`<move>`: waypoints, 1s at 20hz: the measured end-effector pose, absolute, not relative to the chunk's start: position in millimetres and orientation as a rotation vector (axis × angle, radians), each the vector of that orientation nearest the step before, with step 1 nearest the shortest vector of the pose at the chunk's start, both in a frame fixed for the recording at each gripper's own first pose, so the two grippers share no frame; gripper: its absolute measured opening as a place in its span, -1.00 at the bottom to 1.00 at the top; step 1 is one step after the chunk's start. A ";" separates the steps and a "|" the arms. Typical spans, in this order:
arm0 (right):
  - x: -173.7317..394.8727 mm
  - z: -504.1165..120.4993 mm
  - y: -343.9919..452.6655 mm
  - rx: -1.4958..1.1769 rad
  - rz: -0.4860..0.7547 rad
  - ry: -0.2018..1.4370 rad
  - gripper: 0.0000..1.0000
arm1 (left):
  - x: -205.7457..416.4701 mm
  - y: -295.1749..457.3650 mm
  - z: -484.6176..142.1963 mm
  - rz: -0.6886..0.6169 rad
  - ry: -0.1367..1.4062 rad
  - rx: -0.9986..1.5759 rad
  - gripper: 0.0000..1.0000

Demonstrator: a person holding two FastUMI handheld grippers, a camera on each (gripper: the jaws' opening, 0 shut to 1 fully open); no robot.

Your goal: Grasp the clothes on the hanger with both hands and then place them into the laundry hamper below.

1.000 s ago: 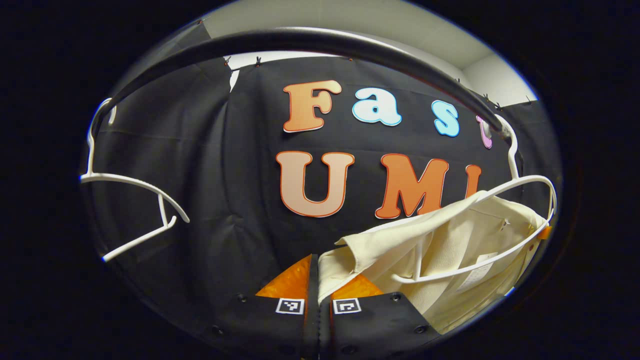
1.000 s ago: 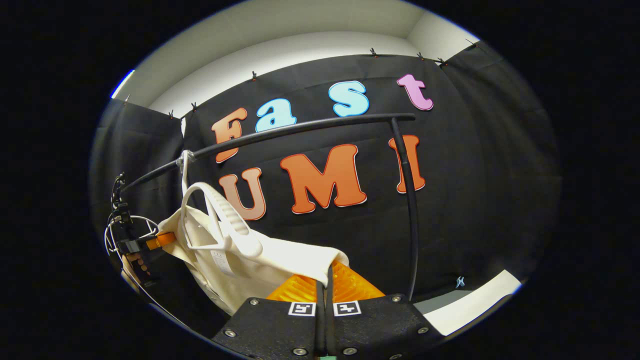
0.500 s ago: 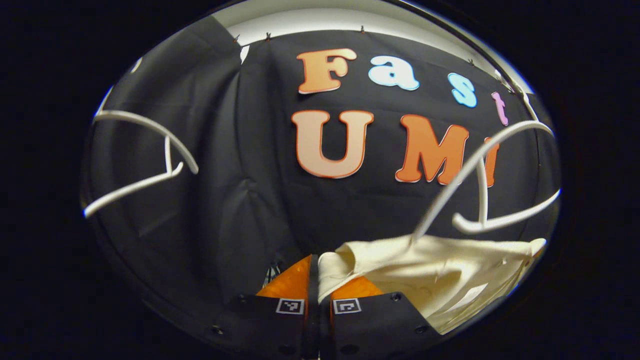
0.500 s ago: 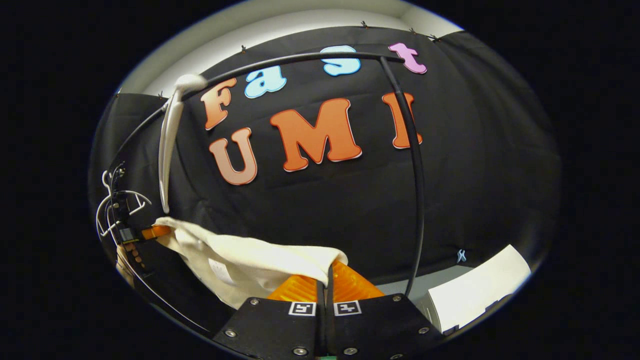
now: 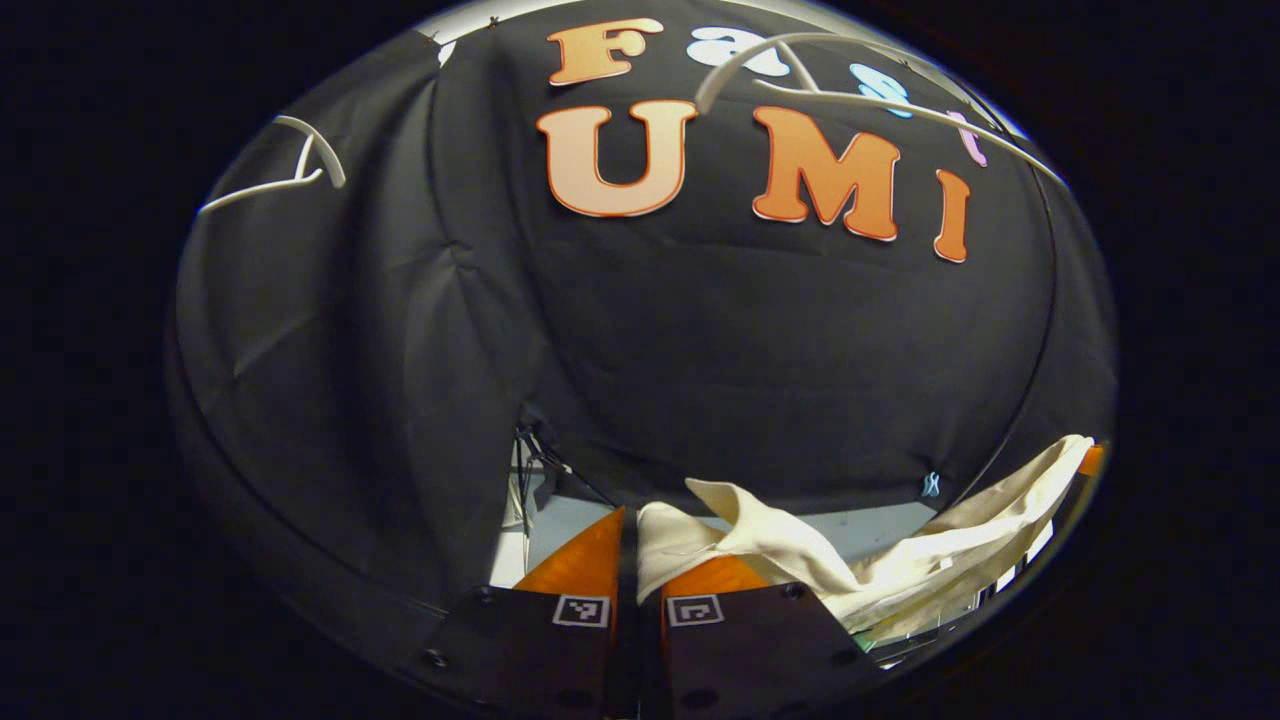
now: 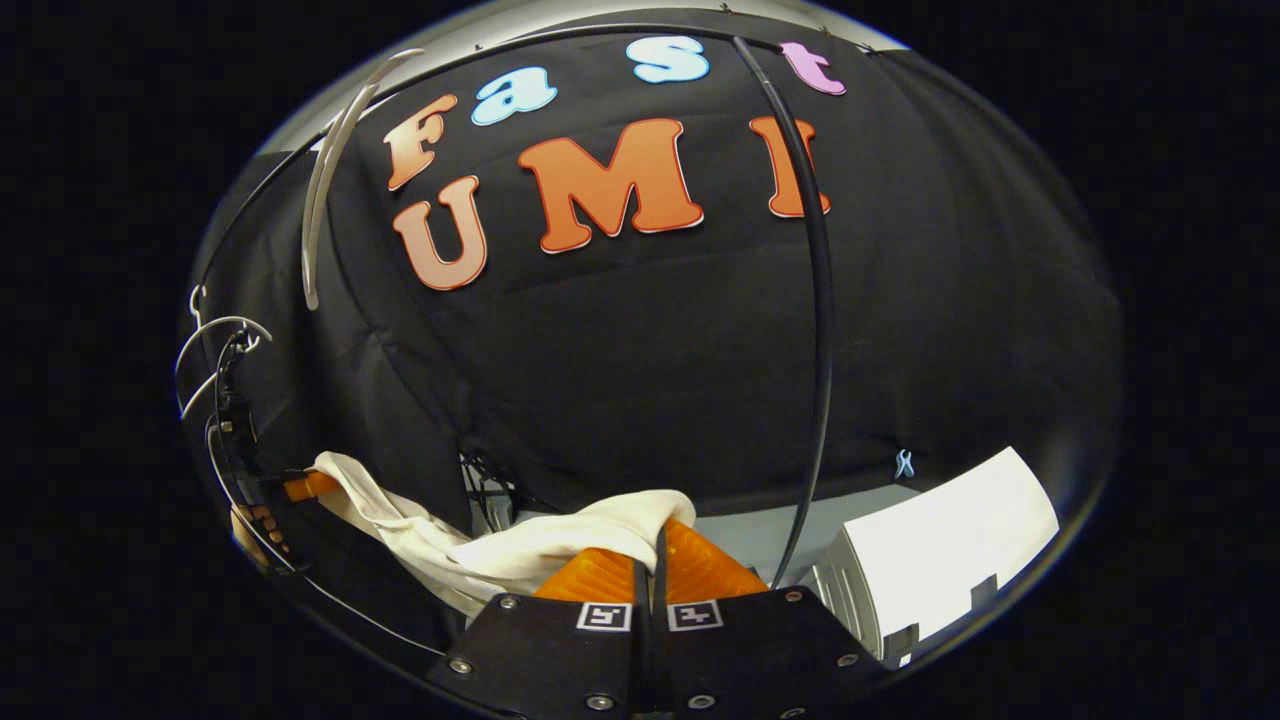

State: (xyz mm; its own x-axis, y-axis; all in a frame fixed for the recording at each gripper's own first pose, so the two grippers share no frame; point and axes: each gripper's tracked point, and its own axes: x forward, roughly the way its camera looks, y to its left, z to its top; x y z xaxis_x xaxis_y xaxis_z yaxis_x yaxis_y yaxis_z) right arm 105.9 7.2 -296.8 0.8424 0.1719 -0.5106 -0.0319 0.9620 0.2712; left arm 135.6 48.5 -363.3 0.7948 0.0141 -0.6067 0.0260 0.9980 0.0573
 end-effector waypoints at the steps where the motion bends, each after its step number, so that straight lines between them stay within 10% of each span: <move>1: 102.5 -305.5 8.6 0.260 0.112 0.575 -1.00 | 130.8 38.1 -373.4 -0.025 0.668 0.067 -0.86; 20: 57.1 -449.2 18.8 0.339 0.107 0.831 -1.00 | 53.5 -216.2 -478.3 -0.410 0.913 0.023 -0.86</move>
State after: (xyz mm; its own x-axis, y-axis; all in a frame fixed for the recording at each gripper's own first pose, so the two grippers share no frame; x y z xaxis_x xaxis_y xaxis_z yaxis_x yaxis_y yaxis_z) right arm 57.1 18.8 -449.2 0.6725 0.2242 -0.7053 0.0387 0.9410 0.3361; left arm 53.5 -216.2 -478.3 0.5397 -0.3353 -0.7722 0.3546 0.9225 -0.1527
